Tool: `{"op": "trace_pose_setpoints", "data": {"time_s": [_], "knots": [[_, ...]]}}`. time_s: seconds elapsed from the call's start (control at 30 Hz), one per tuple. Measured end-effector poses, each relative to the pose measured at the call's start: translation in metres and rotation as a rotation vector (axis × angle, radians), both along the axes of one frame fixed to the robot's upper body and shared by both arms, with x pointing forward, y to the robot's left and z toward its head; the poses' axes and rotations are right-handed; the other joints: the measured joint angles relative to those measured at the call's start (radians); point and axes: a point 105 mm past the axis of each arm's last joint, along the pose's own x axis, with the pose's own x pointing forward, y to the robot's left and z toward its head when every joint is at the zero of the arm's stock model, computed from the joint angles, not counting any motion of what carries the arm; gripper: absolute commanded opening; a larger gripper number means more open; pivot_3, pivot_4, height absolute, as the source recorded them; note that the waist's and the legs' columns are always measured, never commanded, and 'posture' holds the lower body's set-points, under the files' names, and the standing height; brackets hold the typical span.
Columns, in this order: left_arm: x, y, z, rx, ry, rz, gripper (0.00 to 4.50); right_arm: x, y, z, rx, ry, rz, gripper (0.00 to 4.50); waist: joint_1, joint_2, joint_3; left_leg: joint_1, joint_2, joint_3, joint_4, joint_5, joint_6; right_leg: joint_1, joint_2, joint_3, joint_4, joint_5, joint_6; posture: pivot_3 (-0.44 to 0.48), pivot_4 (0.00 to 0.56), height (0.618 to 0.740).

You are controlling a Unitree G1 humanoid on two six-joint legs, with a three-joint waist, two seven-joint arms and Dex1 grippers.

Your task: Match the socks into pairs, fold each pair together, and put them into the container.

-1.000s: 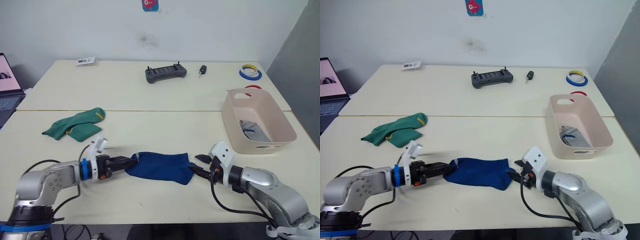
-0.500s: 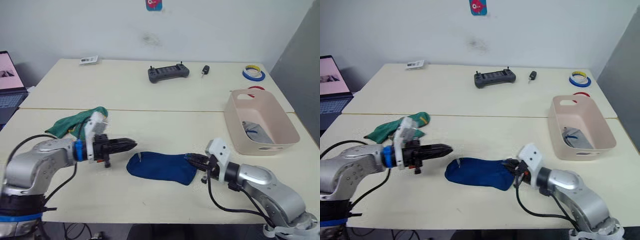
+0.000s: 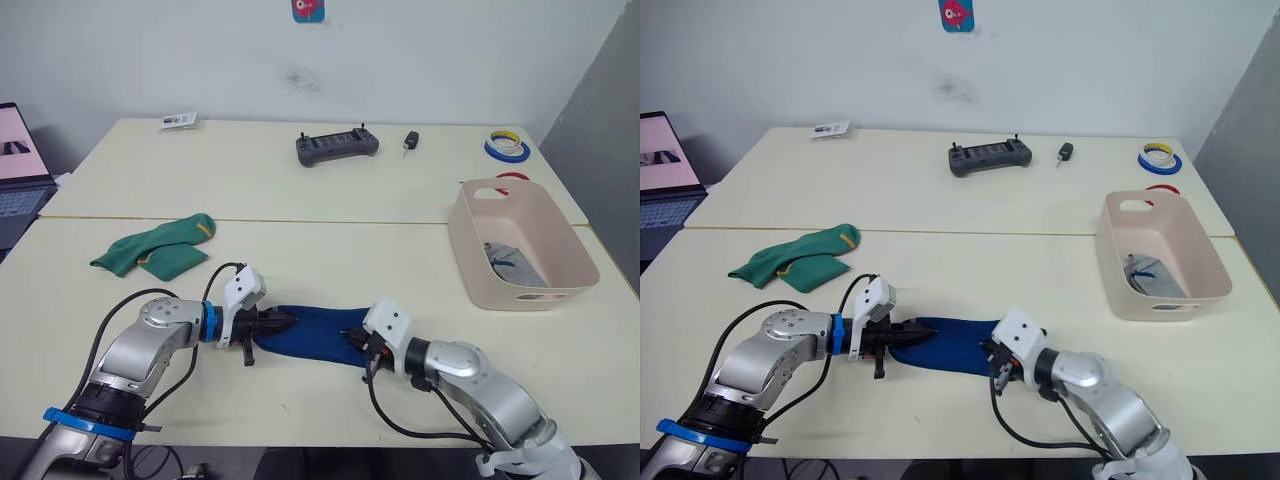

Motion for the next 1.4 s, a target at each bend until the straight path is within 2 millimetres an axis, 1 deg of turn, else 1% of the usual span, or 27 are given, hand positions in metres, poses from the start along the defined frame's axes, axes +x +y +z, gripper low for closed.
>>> {"op": "trace_pose_setpoints", "data": {"time_s": [0.2, 0.33, 0.4, 0.47, 0.57, 0.63, 0.67, 0.73, 0.8, 0.83, 0.9, 0.97, 1.0, 1.17, 1.3, 1.4], "knots": [[-0.004, 0.007, -0.010, 0.011, 0.007, 0.025, 0.02, -0.005, -0.042, -0.005, -0.037, 0.013, -0.110, 0.00, -0.003, 0.003, -0.016, 0.006, 0.000, 0.001, -0.002, 0.000, 0.001, 0.004, 0.000, 0.001, -0.001, 0.000, 0.000, 0.000, 0.150, 0.740], [-0.008, 0.008, -0.006, 0.004, -0.006, 0.036, 0.02, -0.010, -0.054, -0.003, -0.006, 0.018, -0.119, 0.00, -0.006, 0.003, -0.017, 0.014, 0.001, 0.004, -0.010, 0.000, 0.001, 0.009, 0.000, 0.003, -0.004, 0.000, 0.000, 0.000, 0.150, 0.740], [-0.012, 0.007, -0.003, -0.012, 0.005, 0.031, 0.02, -0.011, -0.054, 0.003, 0.024, 0.012, -0.115, 0.00, -0.006, 0.003, -0.016, 0.014, 0.001, 0.004, -0.013, 0.000, 0.000, 0.009, 0.000, 0.003, -0.006, 0.000, 0.000, 0.000, 0.150, 0.740], [-0.017, 0.004, 0.003, -0.015, 0.020, 0.005, 0.02, -0.011, -0.049, 0.016, 0.049, -0.033, -0.086, 0.00, -0.006, 0.003, -0.015, 0.013, 0.001, 0.004, -0.014, 0.000, 0.000, 0.008, 0.001, 0.003, -0.007, 0.000, 0.000, 0.000, 0.150, 0.740], [-0.022, -0.002, 0.022, -0.013, 0.001, -0.070, 0.02, -0.002, -0.040, 0.040, 0.070, -0.127, -0.051, 0.00, -0.004, 0.002, -0.014, 0.011, 0.001, 0.003, -0.013, 0.000, 0.000, 0.006, 0.001, 0.002, -0.007, 0.000, 0.000, 0.000, 0.150, 0.740], [-0.018, -0.007, 0.037, -0.007, -0.052, -0.097, 0.02, 0.004, -0.034, 0.051, 0.080, -0.165, -0.033, 0.00, -0.003, 0.002, -0.014, 0.011, 0.001, 0.004, -0.013, 0.000, 0.000, 0.006, 0.000, 0.002, -0.007, 0.000, 0.000, 0.000, 0.150, 0.740], [-0.016, -0.009, 0.041, -0.006, -0.071, -0.101, 0.02, 0.006, -0.028, 0.054, 0.083, -0.176, -0.018, 0.00, -0.002, 0.002, -0.014, 0.011, 0.001, 0.004, -0.014, 0.000, 0.000, 0.006, 0.000, 0.002, -0.007, 0.000, 0.000, 0.000, 0.150, 0.740], [-0.009, -0.015, 0.040, -0.004, -0.111, -0.100, 0.02, 0.013, -0.010, 0.049, 0.066, -0.164, 0.025, 0.00, -0.003, 0.002, -0.014, 0.011, 0.000, 0.004, -0.014, 0.000, 0.000, 0.006, 0.001, 0.002, -0.007, 0.000, 0.000, 0.000, 0.150, 0.740], [-0.007, -0.021, 0.027, 0.012, -0.107, -0.112, 0.02, 0.016, 0.006, 0.037, 0.039, -0.132, 0.061, 0.00, -0.004, 0.002, -0.014, 0.009, 0.000, 0.005, -0.014, 0.000, 0.000, 0.004, 0.002, 0.003, -0.007, 0.000, 0.000, 0.000, 0.150, 0.740], [-0.007, -0.021, 0.019, 0.027, -0.099, -0.115, 0.02, 0.017, 0.010, 0.031, 0.031, -0.112, 0.067, 0.00, -0.004, 0.002, -0.014, 0.007, 0.001, 0.004, -0.013, 0.000, 0.000, 0.002, 0.002, 0.003, -0.007, 0.000, 0.000, 0.000, 0.150, 0.740], [-0.007, -0.014, 0.005, 0.069, -0.085, -0.106, 0.02, 0.021, 0.019, 0.017, -0.001, -0.074, 0.077, 0.00, -0.005, 0.002, -0.014, 0.004, 0.001, 0.004, -0.013, 0.000, 0.000, -0.001, 0.002, 0.003, -0.006, 0.000, 0.000, 0.000, 0.150, 0.740], [-0.005, -0.010, 0.002, 0.084, -0.101, -0.108, 0.02, 0.018, 0.022, 0.004, -0.032, -0.040, 0.090, 0.00, -0.003, 0.002, -0.014, 0.003, 0.001, 0.004, -0.013, 0.000, 0.000, -0.001, 0.001, 0.002, -0.006, 0.000, 0.000, 0.000, 0.150, 0.740], [-0.005, -0.009, 0.001, 0.085, -0.102, -0.110, 0.02, 0.018, 0.022, 0.004, -0.036, -0.044, 0.093, 0.00, -0.002, 0.002, -0.014, 0.004, 0.001, 0.004, -0.013, 0.000, 0.000, -0.001, 0.001, 0.002, -0.006, 0.000, 0.000, 0.000, 0.150, 0.740], [-0.005, -0.001, -0.001, 0.098, -0.115, -0.104, 0.02, 0.009, 0.008, -0.001, -0.067, -0.039, 0.083, 0.00, -0.002, 0.002, -0.015, 0.007, 0.001, 0.004, -0.013, 0.000, 0.000, 0.003, 0.000, 0.002, -0.006, 0.000, 0.000, 0.000, 0.150, 0.740], [-0.008, 0.003, -0.004, 0.097, -0.122, -0.091, 0.02, 0.003, -0.019, -0.004, -0.114, -0.036, 0.052, 0.00, -0.002, 0.003, -0.017, 0.011, 0.001, 0.004, -0.013, 0.000, 0.000, 0.006, 0.000, 0.002, -0.007, 0.000, 0.000, 0.000, 0.150, 0.740], [-0.009, 0.005, -0.006, 0.096, -0.119, -0.086, 0.02, 0.001, -0.029, -0.002, -0.101, -0.038, 0.038, 0.00, -0.002, 0.003, -0.017, 0.017, 0.001, 0.004, -0.014, 0.000, 0.000, 0.012, 0.000, 0.002, -0.008, 0.000, 0.000, 0.000, 0.150, 0.740]]}}
